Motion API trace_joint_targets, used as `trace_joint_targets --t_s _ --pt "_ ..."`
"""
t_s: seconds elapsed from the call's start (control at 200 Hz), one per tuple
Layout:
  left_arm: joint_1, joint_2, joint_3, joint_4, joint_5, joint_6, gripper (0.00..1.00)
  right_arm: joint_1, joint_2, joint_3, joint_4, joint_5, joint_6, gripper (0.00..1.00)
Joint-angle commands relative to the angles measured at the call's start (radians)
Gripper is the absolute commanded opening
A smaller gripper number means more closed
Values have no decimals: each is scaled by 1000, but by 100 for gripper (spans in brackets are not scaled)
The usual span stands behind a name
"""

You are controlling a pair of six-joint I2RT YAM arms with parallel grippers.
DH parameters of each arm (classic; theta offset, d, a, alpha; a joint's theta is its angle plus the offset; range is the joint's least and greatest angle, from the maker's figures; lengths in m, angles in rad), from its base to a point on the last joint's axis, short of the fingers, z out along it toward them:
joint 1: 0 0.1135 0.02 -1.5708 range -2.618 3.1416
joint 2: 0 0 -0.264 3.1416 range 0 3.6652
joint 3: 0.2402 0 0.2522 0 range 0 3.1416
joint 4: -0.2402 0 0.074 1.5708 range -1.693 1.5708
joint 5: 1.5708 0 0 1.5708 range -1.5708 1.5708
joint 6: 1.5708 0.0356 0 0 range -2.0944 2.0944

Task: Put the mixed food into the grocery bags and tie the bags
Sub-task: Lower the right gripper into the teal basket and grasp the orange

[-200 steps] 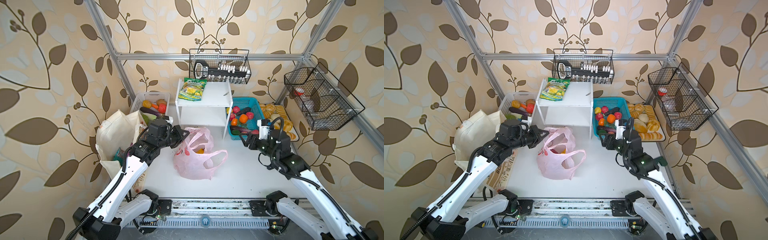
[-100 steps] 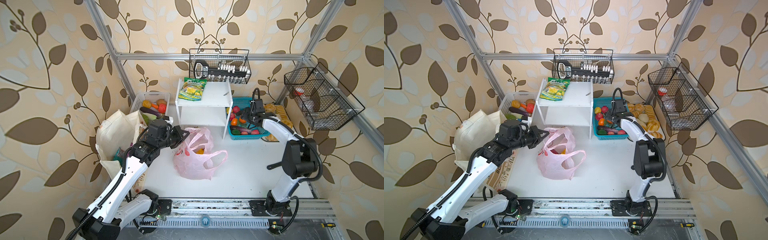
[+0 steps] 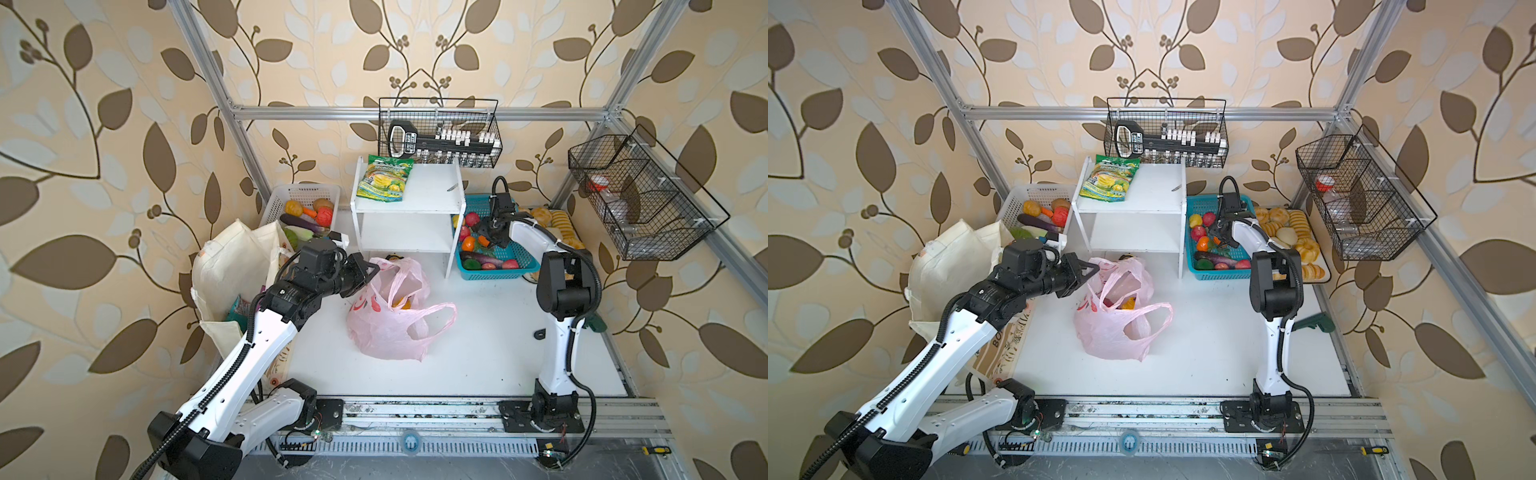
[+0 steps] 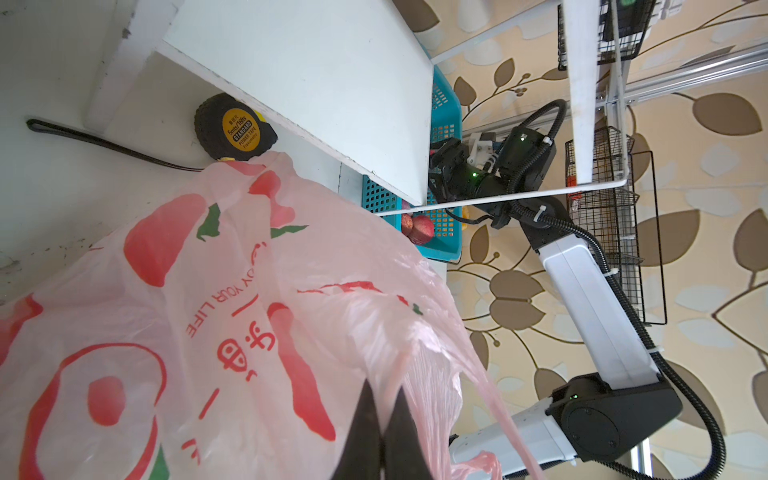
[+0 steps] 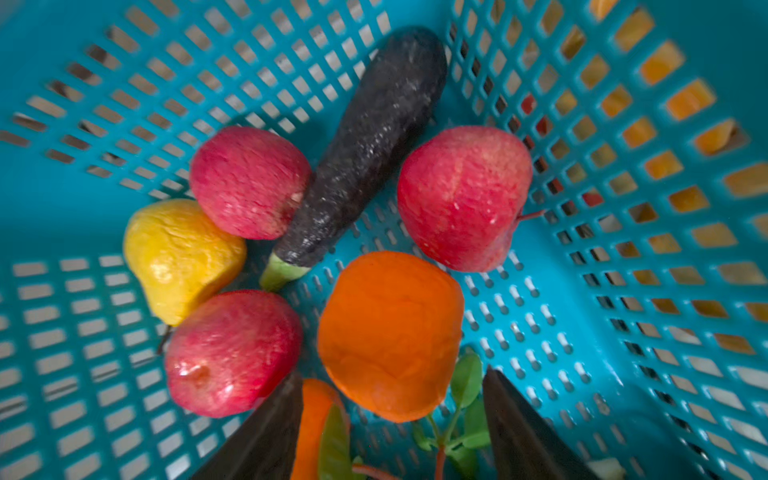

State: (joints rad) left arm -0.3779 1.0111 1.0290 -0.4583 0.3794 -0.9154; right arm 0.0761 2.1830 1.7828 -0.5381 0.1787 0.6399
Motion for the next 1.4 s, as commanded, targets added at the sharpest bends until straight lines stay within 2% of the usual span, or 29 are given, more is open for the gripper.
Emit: trace_joint_targets --t_s 0.0,0.31,0.41,0.54,0.79,1.115,1.395 --pt "8 -3 45 -2 9 33 0 -6 26 26 -26 -10 12 68" --pt "8 0 49 5 13 20 0 -22 76 81 -6 -57 -35 71" --pt "8 1 46 7 15 20 0 -24 99 116 -34 -63 -35 67" --pt "8 3 48 6 12 20 0 -25 64 84 -6 -66 -51 53" --pt "8 5 50 10 19 20 0 -36 -35 -6 30 -73 -65 47" --pt "8 -11 42 6 29 -13 0 -39 -354 -197 79 -137 -115 48" --pt "8 -28 25 21 36 -31 0 -33 -806 -516 107 -434 -126 46"
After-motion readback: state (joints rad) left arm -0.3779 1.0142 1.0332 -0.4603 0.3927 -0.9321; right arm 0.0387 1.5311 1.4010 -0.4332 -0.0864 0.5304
